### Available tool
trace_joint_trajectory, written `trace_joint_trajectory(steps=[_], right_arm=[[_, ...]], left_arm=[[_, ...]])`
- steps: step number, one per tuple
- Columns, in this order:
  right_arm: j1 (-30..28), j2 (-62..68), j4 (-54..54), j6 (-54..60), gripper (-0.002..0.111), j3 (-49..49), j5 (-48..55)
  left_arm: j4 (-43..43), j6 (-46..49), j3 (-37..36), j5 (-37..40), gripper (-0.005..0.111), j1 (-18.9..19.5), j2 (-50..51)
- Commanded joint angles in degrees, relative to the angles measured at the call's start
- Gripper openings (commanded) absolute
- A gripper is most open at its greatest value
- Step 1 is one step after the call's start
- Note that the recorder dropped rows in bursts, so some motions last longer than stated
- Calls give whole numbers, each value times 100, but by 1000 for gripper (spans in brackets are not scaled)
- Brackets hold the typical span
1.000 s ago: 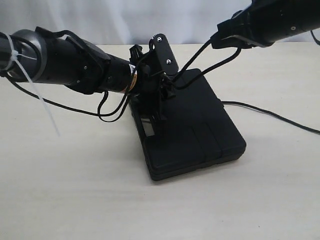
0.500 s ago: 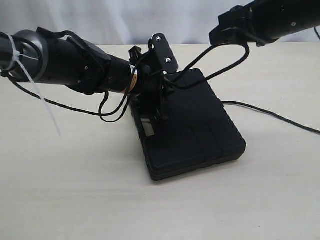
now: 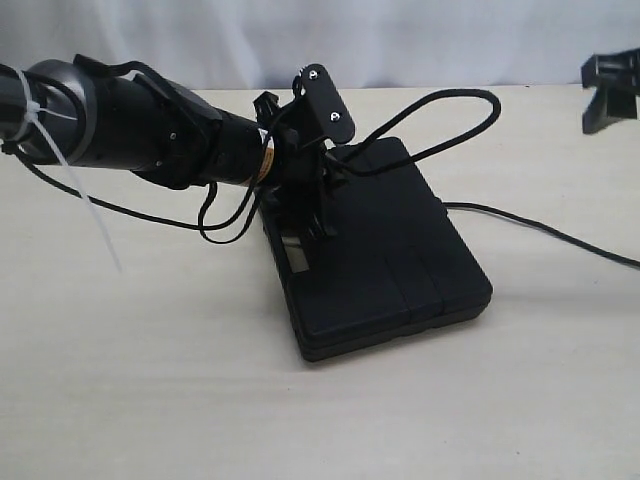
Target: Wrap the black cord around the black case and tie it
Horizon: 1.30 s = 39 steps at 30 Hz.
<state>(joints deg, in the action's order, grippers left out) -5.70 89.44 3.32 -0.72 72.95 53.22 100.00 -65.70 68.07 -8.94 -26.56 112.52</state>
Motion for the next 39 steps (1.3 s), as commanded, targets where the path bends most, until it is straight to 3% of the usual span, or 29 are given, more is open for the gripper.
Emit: trace_joint_trajectory(steps=[1,10,19,25,29,39], right_arm=[[-77,587,-428,-31,59,-129,235],[-77,1601,-618,1692,55,-21,-379],[-77,2953,-529,3396,40,1451,797],[-77,3319,-144,4776,40,1507,715],[-77,3428,-10,4770,40,1507,86],[-77,3798,-293,4802,39,1507,-205]], left_arm=[[-62,-62,37,-36,0,-9,-6],[-23,-50,37,-562,0,-9,-6],[-23,-50,37,-562,0,-9,-6],[-24,-50,37,-466,0,-9,-6],[-24,-50,37,-489,0,-9,-6],[-24,-50,37,-503,0,-9,-6]])
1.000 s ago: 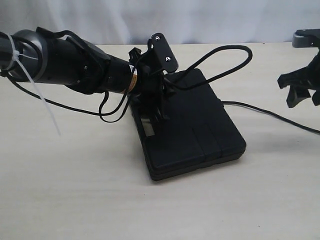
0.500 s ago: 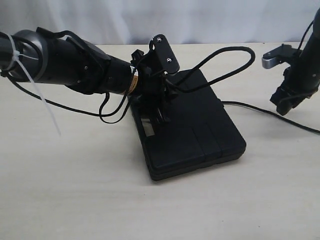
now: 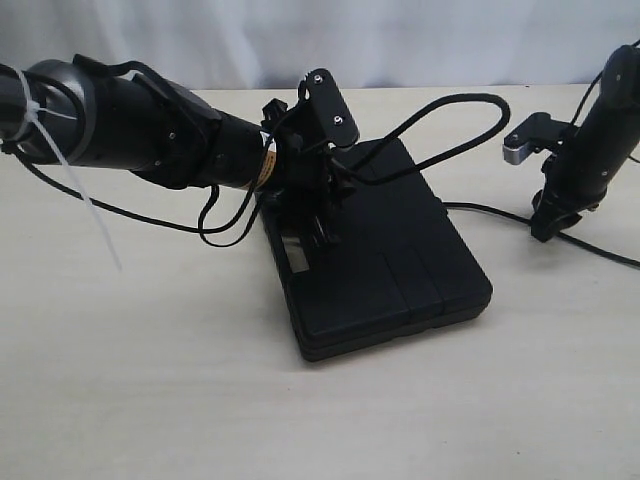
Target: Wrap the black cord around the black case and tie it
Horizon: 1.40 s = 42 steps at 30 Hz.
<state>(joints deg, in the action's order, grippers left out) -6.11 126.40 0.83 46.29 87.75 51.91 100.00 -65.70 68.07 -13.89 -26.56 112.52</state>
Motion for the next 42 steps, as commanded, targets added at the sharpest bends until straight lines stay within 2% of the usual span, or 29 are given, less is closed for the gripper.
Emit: trace_joint_trajectory(steps=[1,2,4,5,11,16,20,28,36,39,42], right_arm=[[-37,116,-44,86,35,27,-74],[-37,116,-44,86,29,27,-74],[-37,116,-44,-137,8,27,-63],[-37,116,-44,-269,5,52,0],[-37,-24,263,-1018,5,513,1117],[-52,-340,1576,-1404,4,723,1805],[-52,-493,2666,-1586,4,728,1805],[-52,-513,4036,-2071,4,728,1805],[-40,-513,5362,-2013,4,728,1805],[-17,-513,5589,-2013,4,728,1805],[241,-513,5680,-2013,4,728,1805]], left_arm=[[-24,-50,37,-8,0,-9,-6],[-24,-50,37,-8,0,-9,-6],[-24,-50,37,-8,0,-9,-6],[-24,-50,37,-8,0,-9,-6],[-6,-17,37,-8,0,-9,-6],[-6,262,14,-8,0,-9,-6],[-6,996,-62,15,0,-9,-6],[-6,2990,-455,488,0,-9,5],[-6,3423,-455,698,0,-9,15],[-6,3423,-441,968,0,-9,15],[-27,3423,-412,1070,0,-9,15]])
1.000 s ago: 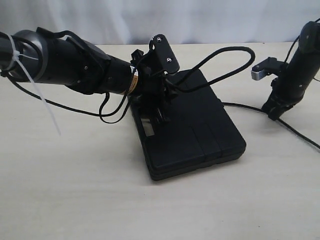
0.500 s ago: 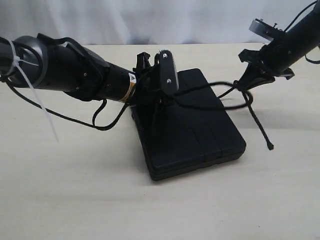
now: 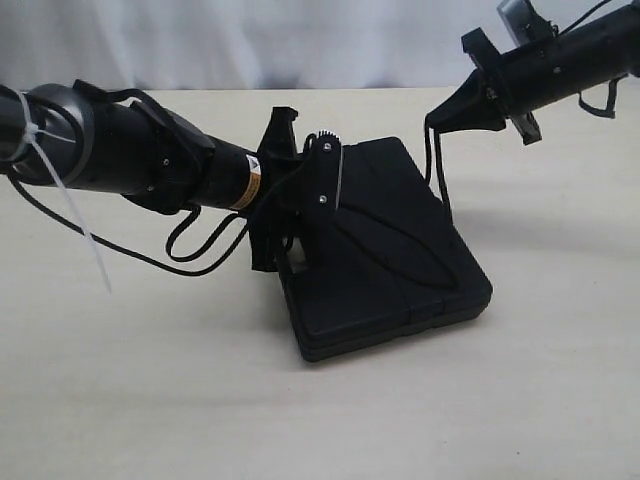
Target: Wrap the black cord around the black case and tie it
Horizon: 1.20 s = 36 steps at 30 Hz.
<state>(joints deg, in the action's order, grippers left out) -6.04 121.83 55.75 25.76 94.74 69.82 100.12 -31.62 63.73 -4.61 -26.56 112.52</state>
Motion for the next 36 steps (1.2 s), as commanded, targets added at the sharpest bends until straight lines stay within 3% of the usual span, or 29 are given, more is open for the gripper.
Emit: trace_joint_trajectory(steps=[1,3,12,24,36], right_arm=[[310,-57,200,39,4,29,14],[481,-57,200,39,4,29,14],[688,-57,161,-98,4,29,14],[948,-70,-962,-98,5,29,14],[948,-214,-1555,-135,47,29,14]], left_arm=[[-194,3,49,143,0,-9,15],[-541,-5,123,143,0,-9,15],[-632,-35,200,515,0,-9,32],[-1032,-177,691,1167,0,-9,506],[-1038,-312,777,1362,0,-9,649]])
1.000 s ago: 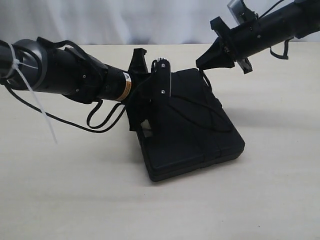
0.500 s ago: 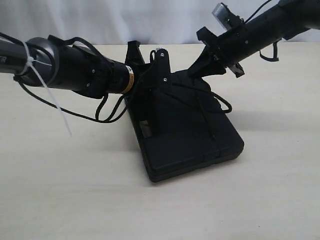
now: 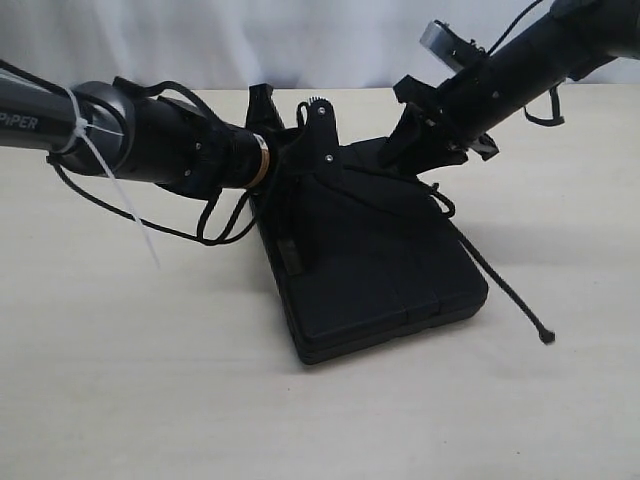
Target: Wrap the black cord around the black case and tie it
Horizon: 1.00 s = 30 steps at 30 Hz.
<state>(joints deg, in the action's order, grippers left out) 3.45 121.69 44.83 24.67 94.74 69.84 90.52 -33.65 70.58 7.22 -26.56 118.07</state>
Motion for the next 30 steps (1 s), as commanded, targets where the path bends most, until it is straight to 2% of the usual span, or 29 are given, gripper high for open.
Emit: trace_joint_trajectory(steps=[1,11,15,23,30], right_arm=[[-1,-254,-637,-49,48,29,12],[1,-1201,-2376,-414,48,-76,12],[23,-1604,-2872,217,48,-777,12],[285,-1846,-2999,2050,45,-2140,12],[601,-1846,-3093,2115,42,-2551,-1590]], left_arm=[[-89,-109,112,218,0,-9,124],[-152,-130,121,432,0,-9,224],[-163,-130,121,448,0,-9,224],[-182,-130,121,149,0,-9,224],[-339,-130,121,-89,0,-9,224]])
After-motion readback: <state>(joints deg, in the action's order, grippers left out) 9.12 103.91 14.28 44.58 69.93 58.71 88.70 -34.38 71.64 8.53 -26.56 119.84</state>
